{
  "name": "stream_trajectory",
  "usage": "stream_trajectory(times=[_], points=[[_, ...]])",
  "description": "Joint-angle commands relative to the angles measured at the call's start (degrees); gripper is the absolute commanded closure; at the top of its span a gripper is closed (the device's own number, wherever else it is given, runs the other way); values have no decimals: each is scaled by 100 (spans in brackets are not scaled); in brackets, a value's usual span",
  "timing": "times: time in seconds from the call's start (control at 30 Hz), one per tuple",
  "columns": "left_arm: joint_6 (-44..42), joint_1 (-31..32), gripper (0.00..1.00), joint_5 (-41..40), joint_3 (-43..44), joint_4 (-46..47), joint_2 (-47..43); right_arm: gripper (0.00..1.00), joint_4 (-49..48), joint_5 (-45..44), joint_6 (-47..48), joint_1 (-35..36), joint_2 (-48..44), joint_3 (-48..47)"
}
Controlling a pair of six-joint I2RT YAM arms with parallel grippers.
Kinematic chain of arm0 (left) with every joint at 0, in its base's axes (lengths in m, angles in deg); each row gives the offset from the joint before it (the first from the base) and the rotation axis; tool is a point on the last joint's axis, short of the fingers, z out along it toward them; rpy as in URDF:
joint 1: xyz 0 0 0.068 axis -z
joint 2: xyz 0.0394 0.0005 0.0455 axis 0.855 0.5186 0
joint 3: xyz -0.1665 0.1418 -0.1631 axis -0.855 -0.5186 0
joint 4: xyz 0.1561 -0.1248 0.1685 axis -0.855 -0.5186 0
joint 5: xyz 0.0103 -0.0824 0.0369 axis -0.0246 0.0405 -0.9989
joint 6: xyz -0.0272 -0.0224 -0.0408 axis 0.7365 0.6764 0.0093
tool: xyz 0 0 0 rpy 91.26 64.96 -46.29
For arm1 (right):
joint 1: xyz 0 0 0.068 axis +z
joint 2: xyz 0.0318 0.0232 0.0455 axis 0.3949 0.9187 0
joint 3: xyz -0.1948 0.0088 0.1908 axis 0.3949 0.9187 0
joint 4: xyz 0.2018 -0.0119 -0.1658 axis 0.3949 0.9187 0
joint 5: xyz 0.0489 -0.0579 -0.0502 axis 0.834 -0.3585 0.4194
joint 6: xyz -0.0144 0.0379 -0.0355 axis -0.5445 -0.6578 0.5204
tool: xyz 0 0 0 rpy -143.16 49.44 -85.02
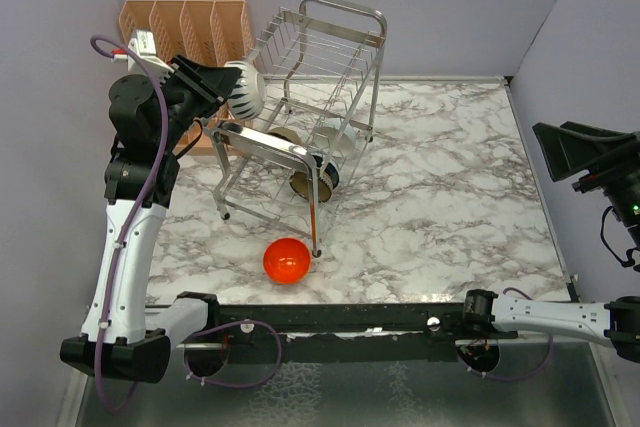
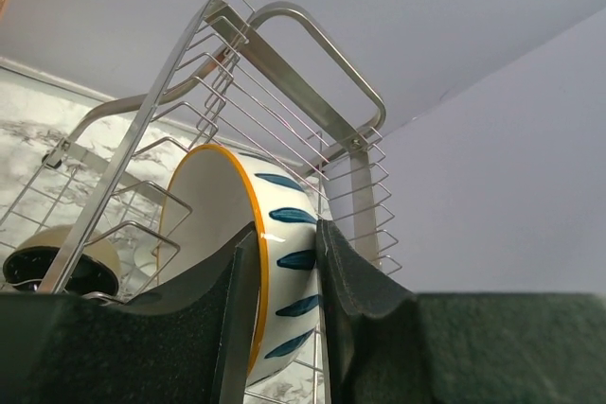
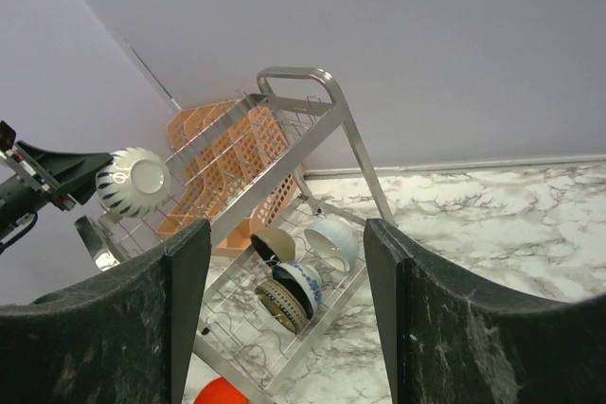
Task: Load the bowls into the dish rack
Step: Turn the bowl upside down on the dish rack.
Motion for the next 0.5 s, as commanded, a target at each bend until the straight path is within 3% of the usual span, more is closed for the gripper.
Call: stream_trajectory(times=[0.0, 0.47], points=[[-335, -117, 69, -284, 60, -488, 245, 34, 88, -8, 22, 49, 49, -100], [-537, -360, 69, -260, 365, -387, 730, 34, -51, -54, 159, 49, 48, -21]])
